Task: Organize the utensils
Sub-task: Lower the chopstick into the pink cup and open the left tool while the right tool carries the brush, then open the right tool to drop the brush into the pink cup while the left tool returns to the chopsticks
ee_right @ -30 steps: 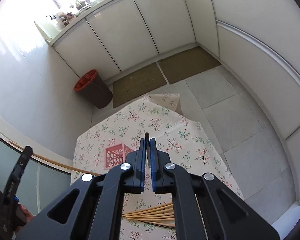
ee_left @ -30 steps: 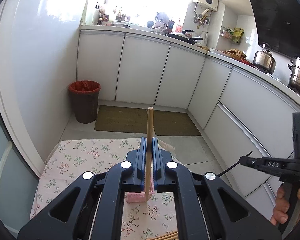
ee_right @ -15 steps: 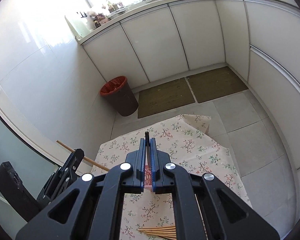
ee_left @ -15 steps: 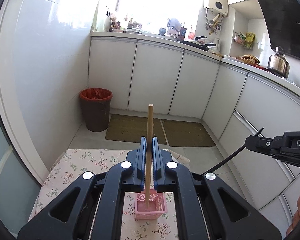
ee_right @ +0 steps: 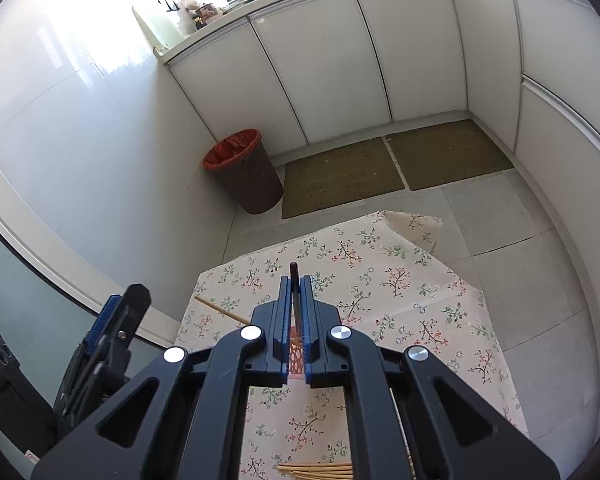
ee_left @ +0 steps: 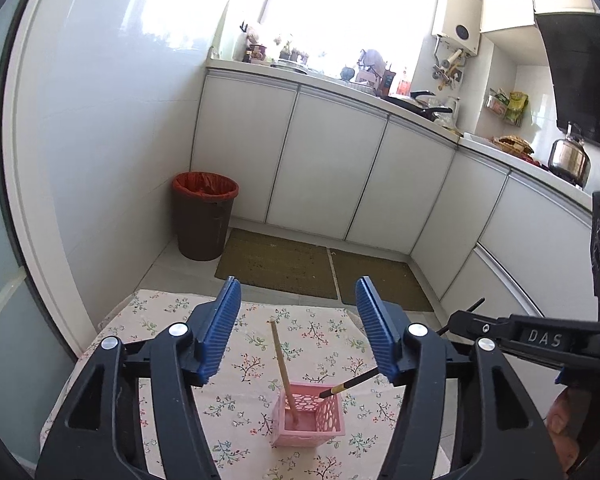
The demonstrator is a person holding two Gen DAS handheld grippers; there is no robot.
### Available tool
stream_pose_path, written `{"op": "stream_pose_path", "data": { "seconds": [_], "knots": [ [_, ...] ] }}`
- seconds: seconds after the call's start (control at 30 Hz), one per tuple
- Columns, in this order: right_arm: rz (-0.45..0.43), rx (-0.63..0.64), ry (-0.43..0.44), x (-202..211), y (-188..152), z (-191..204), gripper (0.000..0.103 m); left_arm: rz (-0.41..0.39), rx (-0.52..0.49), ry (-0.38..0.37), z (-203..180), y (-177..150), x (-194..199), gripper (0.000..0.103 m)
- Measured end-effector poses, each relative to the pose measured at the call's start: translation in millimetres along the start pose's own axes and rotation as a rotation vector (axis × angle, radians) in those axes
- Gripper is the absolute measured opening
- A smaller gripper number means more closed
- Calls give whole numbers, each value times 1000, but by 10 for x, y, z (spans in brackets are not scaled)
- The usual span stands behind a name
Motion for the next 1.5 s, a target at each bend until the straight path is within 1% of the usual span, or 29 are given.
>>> {"op": "stream_pose_path", "data": {
  "seconds": [0.07,0.2,0.3,0.33,0.4,0.47,0.5,0.6,0.63,0.7,0.77,0.8,0.83,0.9,0.93,0.97,1.03,1.07,1.1,1.13,1.2,1.27,1.33,1.4,1.5],
  "knots": [
    [3,3,-5,-40,-15,-5,5,-17,27,14,67,55,64,61],
    [19,19,-21,-141,-87,27,5,-36,42,50,174,120,140,62],
    [45,34,-24,-247,-188,67,5,-19,47,75,233,95,117,66],
    [49,41,-23,-276,-218,80,7,-13,43,86,246,80,106,66],
    [42,53,-30,-290,-254,102,8,-2,22,109,236,56,86,66],
    [16,58,-34,-235,-245,107,9,-8,3,121,235,53,114,66],
    [1,63,-42,-191,-230,108,10,-14,-5,126,236,58,131,69],
    [-43,61,-64,-39,-191,78,23,-41,-11,131,217,113,221,73],
    [-59,58,-74,16,-181,60,30,-44,-13,129,206,123,237,73],
    [-86,60,-98,117,-173,18,31,-49,-19,125,167,139,282,73],
    [-103,60,-119,209,-182,-33,39,-54,-27,118,115,148,332,76],
    [-111,57,-129,253,-184,-67,40,-56,-34,117,88,146,358,78],
    [-118,56,-140,301,-199,-100,42,-59,-42,117,60,144,380,78],
    [-132,49,-164,394,-230,-179,50,-63,-55,111,-9,135,432,80],
    [-142,42,-178,442,-250,-225,56,-62,-60,108,-42,127,452,80],
    [-149,36,-188,483,-273,-271,58,-62,-65,105,-75,121,469,83],
    [-161,24,-209,581,-328,-373,67,-64,-77,98,-149,94,511,87],
    [-168,18,-218,623,-356,-419,74,-63,-85,92,-191,76,524,92],
    [-177,12,-229,678,-399,-485,78,-60,-96,84,-237,51,533,96],
    [-187,7,-240,728,-437,-554,83,-56,-112,74,-295,13,543,96],
    [-205,-5,-275,819,-547,-712,87,-35,-157,46,-419,-59,538,96],
    [-211,-31,-305,912,-682,-925,92,12,-216,5,-558,-182,514,96],
    [-198,-88,-338,1029,-865,-1218,94,88,-280,-61,-720,-363,460,96],
    [-186,-156,-380,1132,-1049,-1521,94,181,-353,-136,-903,-616,391,96],
    [-159,-262,-452,1271,-1345,-1972,95,328,-496,-226,-1190,-1101,278,96]
  ]
}}
Point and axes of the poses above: each gripper's, at about its wrist camera, not at the fingertips, and x roughly against the way its jaws point, z to its left, y to its top, the point moved 7 cm from there along -x, roughly the way its jaws point, and after that the axes turned 6 degrees about -z, right-handed, at the moved point
